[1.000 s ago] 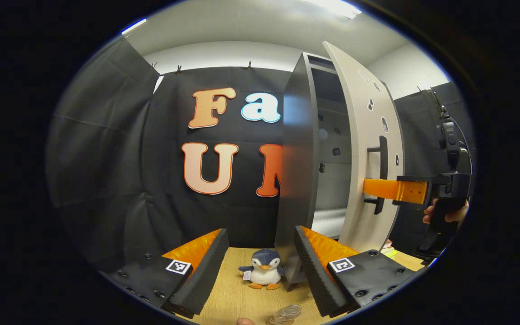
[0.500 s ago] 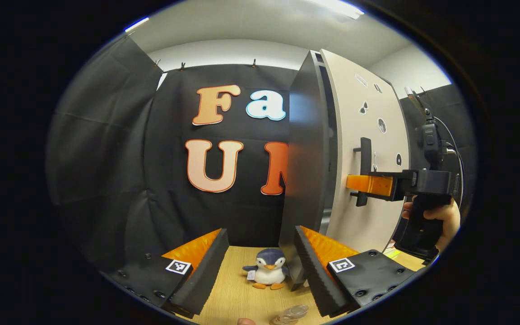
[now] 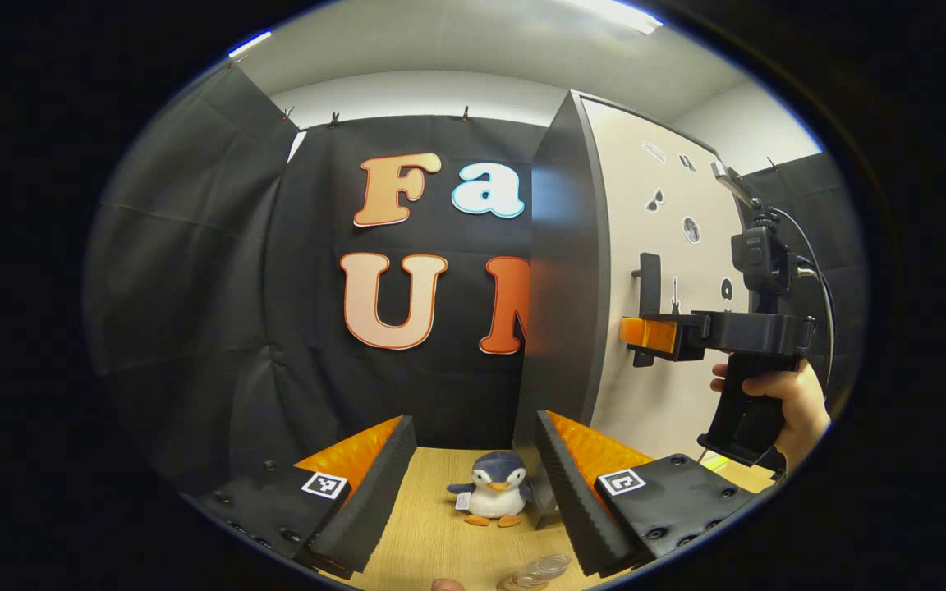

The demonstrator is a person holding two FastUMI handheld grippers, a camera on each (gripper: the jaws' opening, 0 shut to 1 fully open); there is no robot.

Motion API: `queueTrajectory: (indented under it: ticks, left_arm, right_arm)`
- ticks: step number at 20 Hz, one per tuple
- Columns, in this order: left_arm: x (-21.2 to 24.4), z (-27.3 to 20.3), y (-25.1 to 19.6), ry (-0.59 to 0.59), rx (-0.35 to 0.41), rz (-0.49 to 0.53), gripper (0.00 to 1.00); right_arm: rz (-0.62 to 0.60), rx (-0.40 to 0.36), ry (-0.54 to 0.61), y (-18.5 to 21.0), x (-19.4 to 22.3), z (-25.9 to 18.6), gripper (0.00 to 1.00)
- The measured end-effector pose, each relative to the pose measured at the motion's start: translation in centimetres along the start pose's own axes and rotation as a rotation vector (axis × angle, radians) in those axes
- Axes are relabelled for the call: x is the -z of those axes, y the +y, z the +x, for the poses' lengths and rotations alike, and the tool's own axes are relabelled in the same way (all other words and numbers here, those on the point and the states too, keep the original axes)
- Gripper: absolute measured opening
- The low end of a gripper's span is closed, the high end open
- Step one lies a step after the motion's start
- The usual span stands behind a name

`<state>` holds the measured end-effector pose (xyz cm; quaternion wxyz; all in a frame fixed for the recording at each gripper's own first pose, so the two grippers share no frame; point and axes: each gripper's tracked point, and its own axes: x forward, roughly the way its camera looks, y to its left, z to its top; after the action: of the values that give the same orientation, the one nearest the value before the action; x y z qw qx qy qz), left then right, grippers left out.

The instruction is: Open the cabinet door with the right hand, grasp the bottle in the cabinet with the left hand and place it on the coaster, then close the cabinet door with the right hand.

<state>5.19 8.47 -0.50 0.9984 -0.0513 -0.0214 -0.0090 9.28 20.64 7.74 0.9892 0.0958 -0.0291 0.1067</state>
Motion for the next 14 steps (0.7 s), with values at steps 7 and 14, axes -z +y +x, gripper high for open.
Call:
queueTrajectory:
  ticks: [7, 14]
  left_arm:
    - [0.1, -0.4, 0.6, 0.008, -0.007, -0.003, 0.95]
    - [0.0, -1.0, 0.2, 0.012, -0.013, 0.016, 0.95]
  right_arm:
    - [0.032, -0.005, 0.028, 0.2, 0.7, 0.2, 0.96]
    - [0.037, -0.030, 0.050, 0.4, 1.3, -2.1, 0.96]
